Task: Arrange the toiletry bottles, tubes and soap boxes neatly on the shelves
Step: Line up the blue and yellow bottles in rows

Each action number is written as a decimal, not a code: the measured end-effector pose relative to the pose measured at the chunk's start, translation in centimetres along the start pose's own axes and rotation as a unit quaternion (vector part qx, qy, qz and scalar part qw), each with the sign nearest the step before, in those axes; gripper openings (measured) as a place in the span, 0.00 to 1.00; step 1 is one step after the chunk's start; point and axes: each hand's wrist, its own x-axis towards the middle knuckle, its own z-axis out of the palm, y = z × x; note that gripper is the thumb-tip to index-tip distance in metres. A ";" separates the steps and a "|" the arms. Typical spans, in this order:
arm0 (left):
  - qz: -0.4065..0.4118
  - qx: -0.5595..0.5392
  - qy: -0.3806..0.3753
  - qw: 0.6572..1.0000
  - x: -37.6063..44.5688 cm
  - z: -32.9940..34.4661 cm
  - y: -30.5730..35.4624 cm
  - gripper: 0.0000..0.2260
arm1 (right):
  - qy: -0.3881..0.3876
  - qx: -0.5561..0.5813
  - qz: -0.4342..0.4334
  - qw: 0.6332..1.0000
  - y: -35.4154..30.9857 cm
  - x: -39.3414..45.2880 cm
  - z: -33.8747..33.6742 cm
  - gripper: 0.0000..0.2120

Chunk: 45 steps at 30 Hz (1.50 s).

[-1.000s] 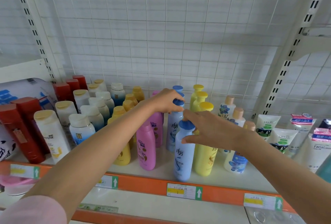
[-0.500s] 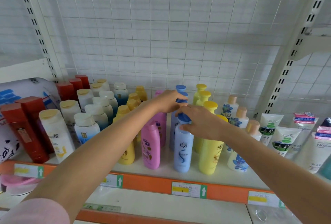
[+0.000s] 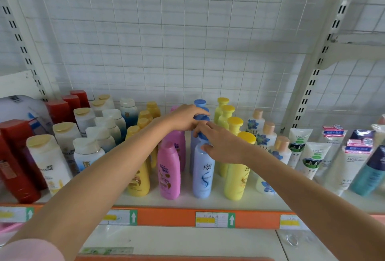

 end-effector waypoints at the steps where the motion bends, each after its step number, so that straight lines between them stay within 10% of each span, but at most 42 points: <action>1: -0.004 -0.022 0.009 1.000 -0.3 -0.2 0.0 0.17 | 0.000 -0.009 -0.003 1.000 0.0 0.0 0.1 0.15; 10: -0.052 0.015 0.106 0.993 -4.8 -4.1 -4.5 0.11 | 0.010 -0.085 -0.019 0.996 -1.4 -0.1 -0.2 0.18; 45: -0.051 0.068 -0.005 0.996 -4.3 -1.4 -5.3 0.19 | -0.083 -0.199 -0.114 0.970 -5.0 5.2 3.1 0.17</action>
